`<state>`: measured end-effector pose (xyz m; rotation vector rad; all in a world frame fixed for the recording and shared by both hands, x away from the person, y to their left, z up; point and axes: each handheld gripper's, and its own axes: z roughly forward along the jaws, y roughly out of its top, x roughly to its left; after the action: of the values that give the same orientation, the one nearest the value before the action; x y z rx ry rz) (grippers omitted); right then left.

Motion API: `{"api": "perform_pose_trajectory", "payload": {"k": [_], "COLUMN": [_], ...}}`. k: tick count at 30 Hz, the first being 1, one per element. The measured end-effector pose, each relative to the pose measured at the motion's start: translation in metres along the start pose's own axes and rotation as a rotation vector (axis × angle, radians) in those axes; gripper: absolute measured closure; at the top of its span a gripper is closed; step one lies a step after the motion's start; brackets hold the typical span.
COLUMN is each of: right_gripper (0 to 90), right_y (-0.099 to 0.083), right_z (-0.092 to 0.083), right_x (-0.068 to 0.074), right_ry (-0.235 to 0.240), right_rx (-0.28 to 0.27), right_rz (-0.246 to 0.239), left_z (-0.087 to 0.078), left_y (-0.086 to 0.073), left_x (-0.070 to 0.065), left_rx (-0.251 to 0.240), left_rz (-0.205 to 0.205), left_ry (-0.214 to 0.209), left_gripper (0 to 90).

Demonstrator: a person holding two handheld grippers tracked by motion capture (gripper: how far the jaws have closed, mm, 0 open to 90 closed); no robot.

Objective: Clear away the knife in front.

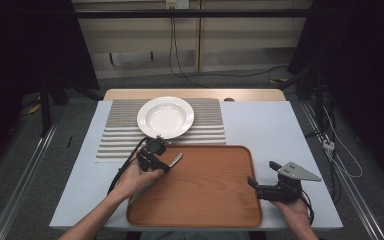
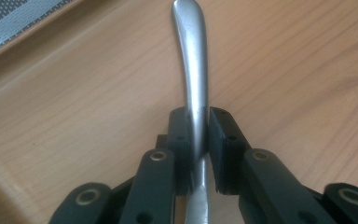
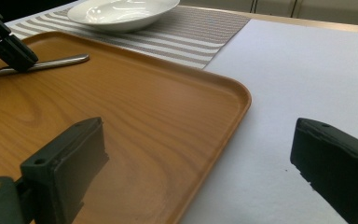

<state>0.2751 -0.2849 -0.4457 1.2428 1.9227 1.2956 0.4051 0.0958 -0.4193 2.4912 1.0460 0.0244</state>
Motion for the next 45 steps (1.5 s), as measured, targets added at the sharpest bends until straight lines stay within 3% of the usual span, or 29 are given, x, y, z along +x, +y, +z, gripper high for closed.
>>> {"api": "perform_pose_trajectory", "payload": {"k": [7,18,24,27,30,34,38,40,42,45], "right_gripper": [3.1,3.1,3.1,3.1,3.1,3.2,3.2,3.2,3.2,3.2], "right_y": [0.000,-0.001,-0.001,-0.001,-0.001,-0.001,0.000,0.000,0.001,0.001], "right_z": [-0.001,0.002,0.001,0.002,0.002,0.001,0.002,0.003,0.003,0.002], "right_x": [0.000,0.000,-0.001,-0.001,0.000,-0.001,0.000,0.001,0.003,0.004], "right_ry": [0.002,0.011,0.015,0.017,0.020,0.016,0.013,0.017,0.017,0.015], "right_rx": [0.001,0.006,0.003,0.002,0.006,0.003,0.004,0.006,0.005,0.004], "right_rz": [-0.002,0.001,0.005,0.004,0.000,0.004,0.004,-0.004,-0.012,-0.016], "left_z": [-0.001,0.001,0.001,0.001,-0.001,-0.007,-0.008,-0.006,-0.006,-0.005], "left_y": [-0.007,-0.006,-0.006,-0.006,-0.005,-0.004,-0.003,-0.005,-0.006,-0.010], "left_x": [0.001,0.003,0.003,0.004,0.002,-0.002,-0.010,-0.014,-0.018,-0.025], "left_rx": [-0.009,-0.012,-0.019,-0.029,-0.065,-0.127,-0.193,-0.212,-0.236,-0.252], "left_rz": [0.002,-0.027,-0.023,-0.024,0.007,0.094,0.174,0.156,0.163,0.202], "left_ry": [-0.019,-0.040,-0.049,-0.062,-0.071,-0.057,-0.004,-0.017,-0.048,-0.050], "left_gripper": [79.2,79.2,78.9,74.0,66.9,51.4,30.2,29.3,31.1,44.2]}}
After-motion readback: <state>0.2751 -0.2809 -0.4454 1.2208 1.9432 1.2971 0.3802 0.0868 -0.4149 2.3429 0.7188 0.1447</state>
